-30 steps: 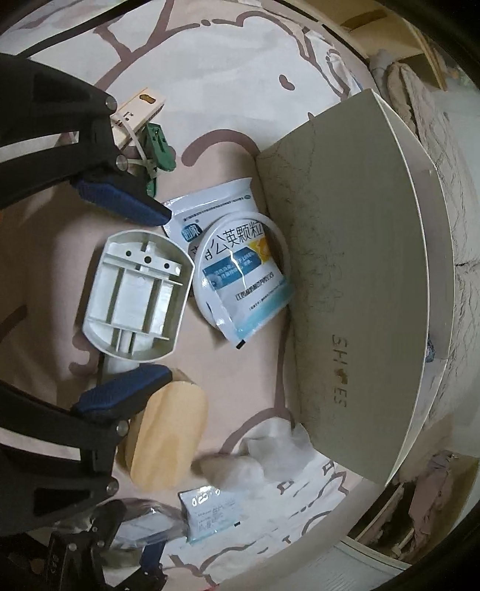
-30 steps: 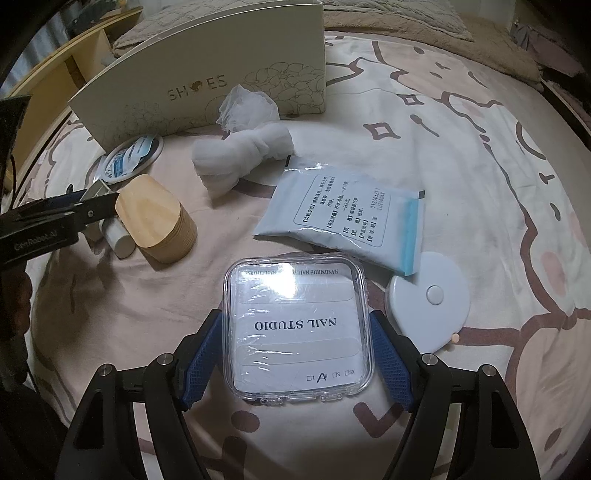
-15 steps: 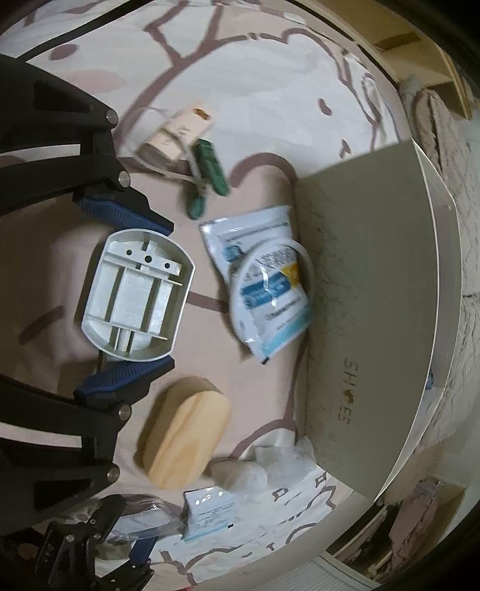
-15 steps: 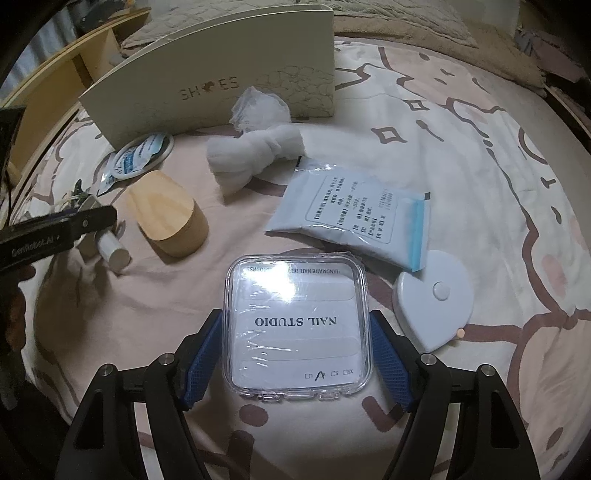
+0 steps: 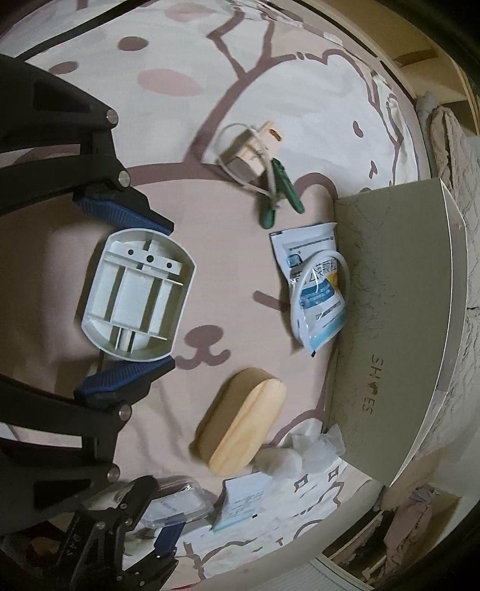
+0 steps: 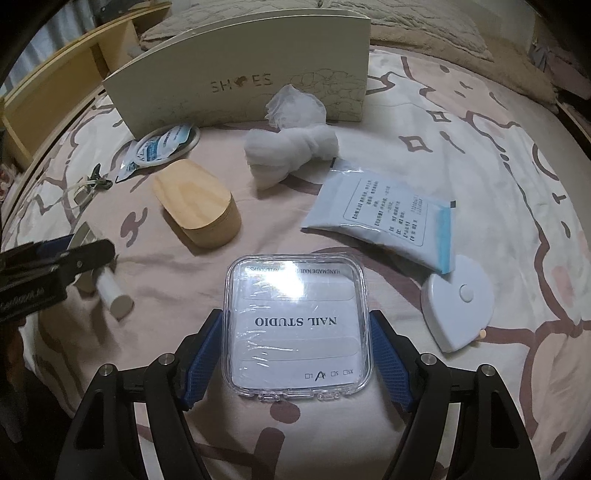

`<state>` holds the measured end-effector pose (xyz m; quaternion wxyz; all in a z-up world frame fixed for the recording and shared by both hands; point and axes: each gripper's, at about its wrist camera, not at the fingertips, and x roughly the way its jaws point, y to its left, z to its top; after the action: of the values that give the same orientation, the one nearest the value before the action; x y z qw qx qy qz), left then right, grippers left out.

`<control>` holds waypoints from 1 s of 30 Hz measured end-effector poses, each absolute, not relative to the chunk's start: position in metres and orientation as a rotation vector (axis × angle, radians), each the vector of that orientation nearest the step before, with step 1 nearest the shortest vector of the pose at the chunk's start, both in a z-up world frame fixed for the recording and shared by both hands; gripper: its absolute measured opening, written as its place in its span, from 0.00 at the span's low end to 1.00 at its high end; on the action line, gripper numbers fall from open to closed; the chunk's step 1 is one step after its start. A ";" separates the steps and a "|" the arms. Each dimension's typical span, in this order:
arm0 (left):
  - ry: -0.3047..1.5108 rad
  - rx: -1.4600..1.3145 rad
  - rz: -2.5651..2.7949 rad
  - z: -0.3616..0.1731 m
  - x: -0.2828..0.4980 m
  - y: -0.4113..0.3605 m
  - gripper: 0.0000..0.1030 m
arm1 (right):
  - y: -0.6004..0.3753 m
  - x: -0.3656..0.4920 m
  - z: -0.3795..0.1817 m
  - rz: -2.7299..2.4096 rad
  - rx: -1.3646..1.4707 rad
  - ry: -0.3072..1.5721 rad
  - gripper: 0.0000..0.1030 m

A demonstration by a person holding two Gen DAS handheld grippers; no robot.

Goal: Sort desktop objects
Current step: 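Raise the NAIL STUDIO case with the right gripper, holding the grey holder in the left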

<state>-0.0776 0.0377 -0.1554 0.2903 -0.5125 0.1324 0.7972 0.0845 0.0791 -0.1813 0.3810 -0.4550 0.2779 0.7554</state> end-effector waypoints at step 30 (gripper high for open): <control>0.326 -1.325 2.130 -0.159 -0.066 0.028 0.64 | 0.075 0.099 -0.181 1.982 -1.051 0.864 1.00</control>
<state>-0.0658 0.0275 -0.1594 0.3011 -0.4996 0.1227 0.8029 0.0990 0.0748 -0.1809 0.3605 -0.4079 0.3352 0.7690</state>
